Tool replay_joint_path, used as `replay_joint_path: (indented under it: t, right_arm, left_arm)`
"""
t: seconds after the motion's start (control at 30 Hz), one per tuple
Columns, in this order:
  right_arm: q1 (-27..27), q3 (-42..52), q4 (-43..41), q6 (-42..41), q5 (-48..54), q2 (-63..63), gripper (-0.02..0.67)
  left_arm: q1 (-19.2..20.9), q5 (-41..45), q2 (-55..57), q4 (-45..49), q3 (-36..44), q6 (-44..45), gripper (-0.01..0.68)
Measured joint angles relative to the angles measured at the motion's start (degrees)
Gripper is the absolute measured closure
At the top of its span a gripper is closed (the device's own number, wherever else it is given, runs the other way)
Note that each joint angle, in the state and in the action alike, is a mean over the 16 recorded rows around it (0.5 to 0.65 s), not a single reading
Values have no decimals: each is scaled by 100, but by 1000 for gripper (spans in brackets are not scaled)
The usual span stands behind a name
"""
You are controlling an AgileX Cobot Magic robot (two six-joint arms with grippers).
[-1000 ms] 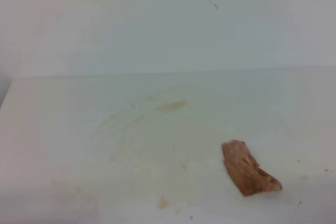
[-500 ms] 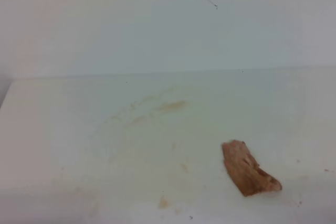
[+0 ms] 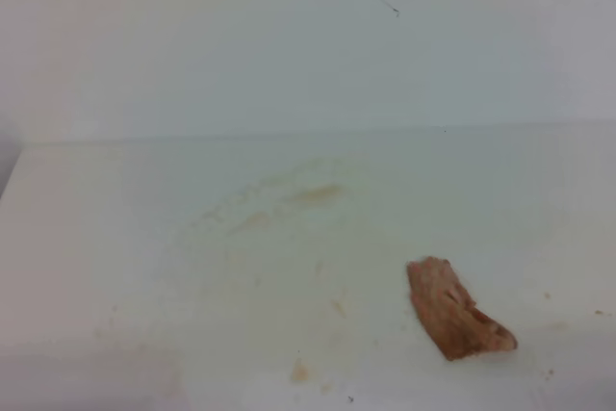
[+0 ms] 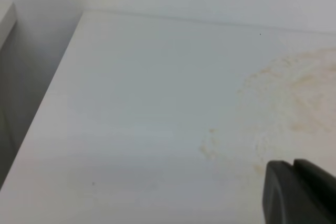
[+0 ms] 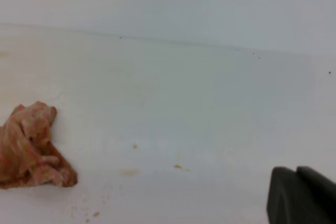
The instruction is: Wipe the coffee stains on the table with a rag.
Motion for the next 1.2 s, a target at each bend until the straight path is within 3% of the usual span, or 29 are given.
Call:
replay_joint_path:
  t: [1.2]
  right_arm:
    - [0, 0, 0, 0, 44, 14, 651]
  left_arm:
    - [0, -6, 0, 0, 14, 0, 672]
